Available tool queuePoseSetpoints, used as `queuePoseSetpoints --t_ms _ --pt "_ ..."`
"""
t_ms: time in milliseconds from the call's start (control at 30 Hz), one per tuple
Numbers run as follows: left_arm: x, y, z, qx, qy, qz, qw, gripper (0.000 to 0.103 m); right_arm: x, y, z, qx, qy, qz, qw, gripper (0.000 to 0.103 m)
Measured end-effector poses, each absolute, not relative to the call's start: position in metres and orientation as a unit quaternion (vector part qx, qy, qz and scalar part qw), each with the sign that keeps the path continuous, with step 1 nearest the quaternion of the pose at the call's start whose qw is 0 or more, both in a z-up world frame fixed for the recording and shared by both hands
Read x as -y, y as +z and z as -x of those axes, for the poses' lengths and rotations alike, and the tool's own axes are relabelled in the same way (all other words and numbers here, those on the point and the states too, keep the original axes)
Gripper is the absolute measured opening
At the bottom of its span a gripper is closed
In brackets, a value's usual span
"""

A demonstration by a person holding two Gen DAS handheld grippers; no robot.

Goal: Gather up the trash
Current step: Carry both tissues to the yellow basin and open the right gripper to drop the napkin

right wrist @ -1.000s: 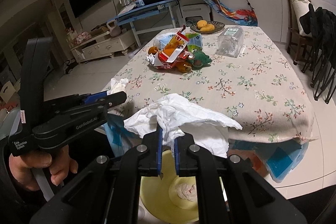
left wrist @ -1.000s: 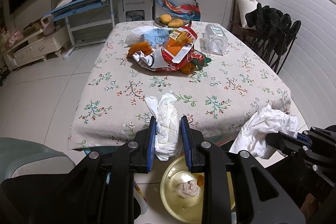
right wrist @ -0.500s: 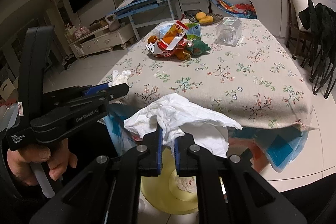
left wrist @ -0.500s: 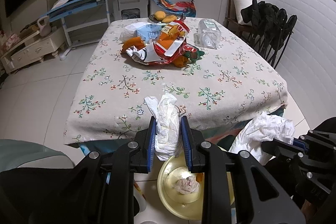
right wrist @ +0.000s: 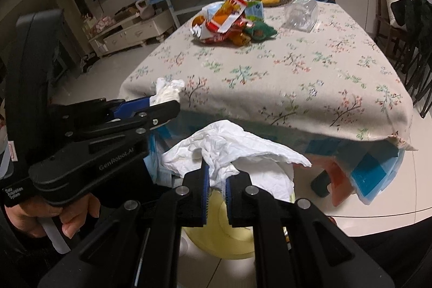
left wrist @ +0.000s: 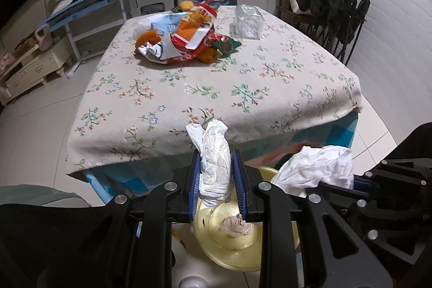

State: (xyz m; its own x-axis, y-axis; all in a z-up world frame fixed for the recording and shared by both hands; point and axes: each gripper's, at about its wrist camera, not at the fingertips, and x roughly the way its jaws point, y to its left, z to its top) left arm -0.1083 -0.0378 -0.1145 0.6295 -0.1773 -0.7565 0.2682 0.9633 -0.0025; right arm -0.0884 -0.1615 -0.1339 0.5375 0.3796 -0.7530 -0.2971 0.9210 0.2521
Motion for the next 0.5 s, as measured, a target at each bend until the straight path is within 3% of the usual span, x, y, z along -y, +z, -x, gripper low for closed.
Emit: queuePoseSetpoints --t_ms 433,500 --pt "0.043 -0.130 0.111 -0.432 -0.130 -0.067 0.890 0.022 0.161 -0.153 0.084 -0.483 0.188 -0.047 0.854 0.012" --pt "0.043 -0.131 0.111 -0.433 -0.129 -0.068 0.889 0.022 0.162 -0.157 0.083 -0.492 0.187 -0.052 0.849 0.017"
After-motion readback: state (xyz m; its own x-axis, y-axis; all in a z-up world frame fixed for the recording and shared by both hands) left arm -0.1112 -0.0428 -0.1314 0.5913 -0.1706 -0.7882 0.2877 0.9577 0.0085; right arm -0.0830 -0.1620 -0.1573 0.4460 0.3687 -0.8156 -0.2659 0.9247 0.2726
